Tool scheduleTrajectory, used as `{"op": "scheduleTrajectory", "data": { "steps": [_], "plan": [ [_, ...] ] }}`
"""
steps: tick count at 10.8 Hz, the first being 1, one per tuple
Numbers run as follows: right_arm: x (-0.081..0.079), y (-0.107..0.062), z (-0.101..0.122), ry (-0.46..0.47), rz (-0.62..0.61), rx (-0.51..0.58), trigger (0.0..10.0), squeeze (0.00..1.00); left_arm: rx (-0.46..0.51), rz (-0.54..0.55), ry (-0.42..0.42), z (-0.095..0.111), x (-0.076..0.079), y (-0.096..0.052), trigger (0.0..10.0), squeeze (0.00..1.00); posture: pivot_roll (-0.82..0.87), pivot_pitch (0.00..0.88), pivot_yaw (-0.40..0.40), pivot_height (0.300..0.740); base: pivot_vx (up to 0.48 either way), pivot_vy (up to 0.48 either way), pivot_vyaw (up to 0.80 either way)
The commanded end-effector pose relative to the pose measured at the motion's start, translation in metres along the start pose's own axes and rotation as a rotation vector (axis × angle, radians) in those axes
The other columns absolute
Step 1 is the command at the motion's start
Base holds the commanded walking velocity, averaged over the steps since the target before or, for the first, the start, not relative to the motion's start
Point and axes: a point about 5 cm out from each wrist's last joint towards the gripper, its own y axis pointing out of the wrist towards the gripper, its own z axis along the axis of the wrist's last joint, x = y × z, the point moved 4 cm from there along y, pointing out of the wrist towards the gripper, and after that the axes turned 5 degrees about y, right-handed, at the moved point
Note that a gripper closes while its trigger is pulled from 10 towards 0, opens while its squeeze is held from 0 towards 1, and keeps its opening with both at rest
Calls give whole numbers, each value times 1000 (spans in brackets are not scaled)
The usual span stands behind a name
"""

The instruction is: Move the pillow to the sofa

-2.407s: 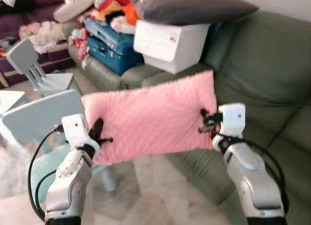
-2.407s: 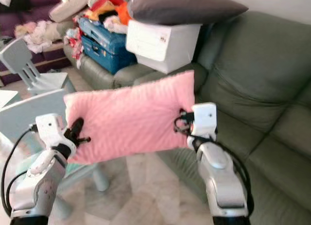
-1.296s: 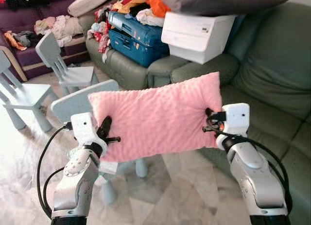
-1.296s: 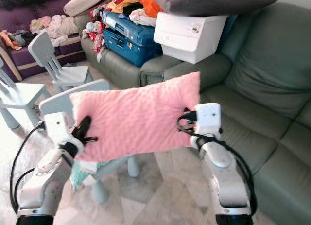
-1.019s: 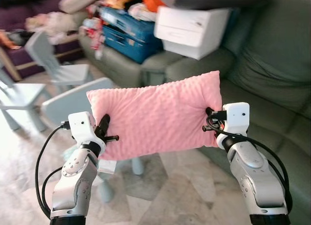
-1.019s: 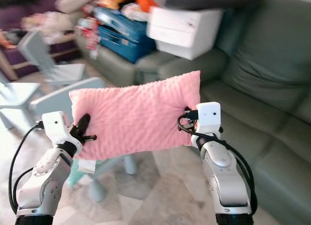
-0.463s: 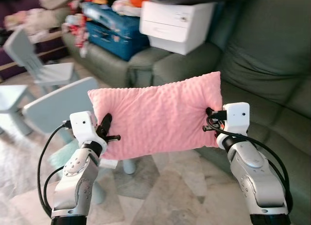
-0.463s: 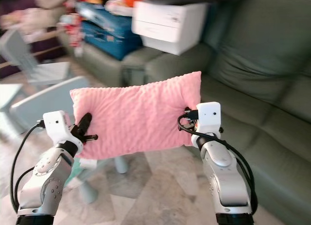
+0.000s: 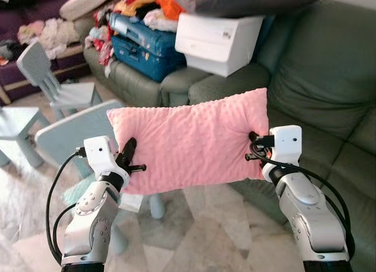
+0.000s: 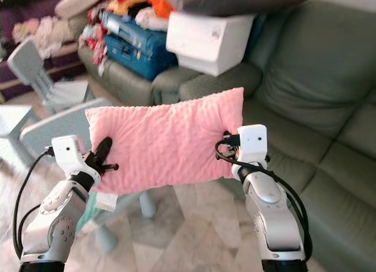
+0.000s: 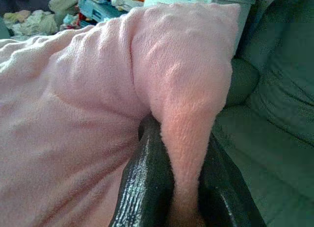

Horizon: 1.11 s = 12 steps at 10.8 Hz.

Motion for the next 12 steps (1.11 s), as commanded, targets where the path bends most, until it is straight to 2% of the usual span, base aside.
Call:
{"op": "scheduleTrajectory", "data": {
  "steps": [1, 2, 12],
  "plan": [
    [-2, 1, 9, 0, 10, 32, 10000, 0, 29, -14, 0, 7, 3, 1, 10000, 0, -152, 0, 3, 740, 375, 0, 0],
    [-2, 1, 8, 6, 12, 27, 10000, 0, 28, -16, -2, 7, 3, 0, 10000, 0, -151, 0, 3, 740, 360, 0, 0],
    [-6, 0, 7, 12, 26, 21, 10000, 0, 15, -22, -5, 5, 3, -2, 10000, 0, -146, 0, 3, 740, 348, 0, -781]
  ]
}}
